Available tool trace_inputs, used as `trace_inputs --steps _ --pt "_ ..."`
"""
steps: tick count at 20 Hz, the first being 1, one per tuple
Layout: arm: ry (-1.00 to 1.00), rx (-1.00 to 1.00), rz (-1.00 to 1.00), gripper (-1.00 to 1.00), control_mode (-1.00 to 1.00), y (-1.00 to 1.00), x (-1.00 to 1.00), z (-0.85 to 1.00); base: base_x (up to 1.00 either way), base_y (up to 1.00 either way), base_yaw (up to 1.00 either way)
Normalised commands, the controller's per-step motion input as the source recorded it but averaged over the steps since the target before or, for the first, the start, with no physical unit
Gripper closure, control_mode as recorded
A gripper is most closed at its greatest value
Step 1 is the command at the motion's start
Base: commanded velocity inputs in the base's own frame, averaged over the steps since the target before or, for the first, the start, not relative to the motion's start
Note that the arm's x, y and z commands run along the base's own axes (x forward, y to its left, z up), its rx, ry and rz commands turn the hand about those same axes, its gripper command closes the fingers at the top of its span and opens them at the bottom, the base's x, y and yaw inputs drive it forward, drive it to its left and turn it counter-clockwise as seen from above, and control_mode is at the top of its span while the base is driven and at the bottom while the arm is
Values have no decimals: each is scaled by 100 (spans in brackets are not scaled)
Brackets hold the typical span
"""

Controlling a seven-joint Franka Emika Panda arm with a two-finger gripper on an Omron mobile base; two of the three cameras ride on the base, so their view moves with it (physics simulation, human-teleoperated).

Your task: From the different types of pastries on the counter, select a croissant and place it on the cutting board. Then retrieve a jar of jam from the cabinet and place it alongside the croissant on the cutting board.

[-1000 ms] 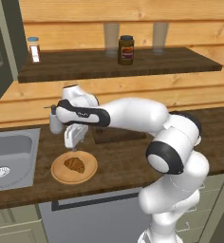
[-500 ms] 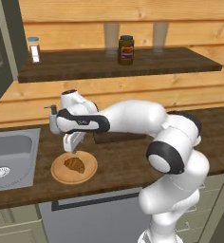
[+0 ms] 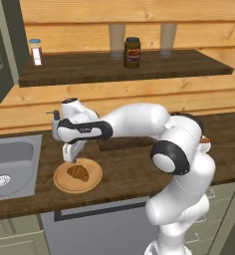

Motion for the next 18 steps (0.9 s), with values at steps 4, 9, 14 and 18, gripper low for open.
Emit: trace_inputs --steps 4,9,14,18 --pt "0 0 -1 -100 -100 1 0 -24 0 0 0" --pt "-1 0 -2 -100 -100 0 2 -27 0 0 0" --pt "-4 0 -2 -100 -100 0 3 -24 0 0 0" --pt "-4 0 -2 -100 -100 0 1 -13 0 0 0"
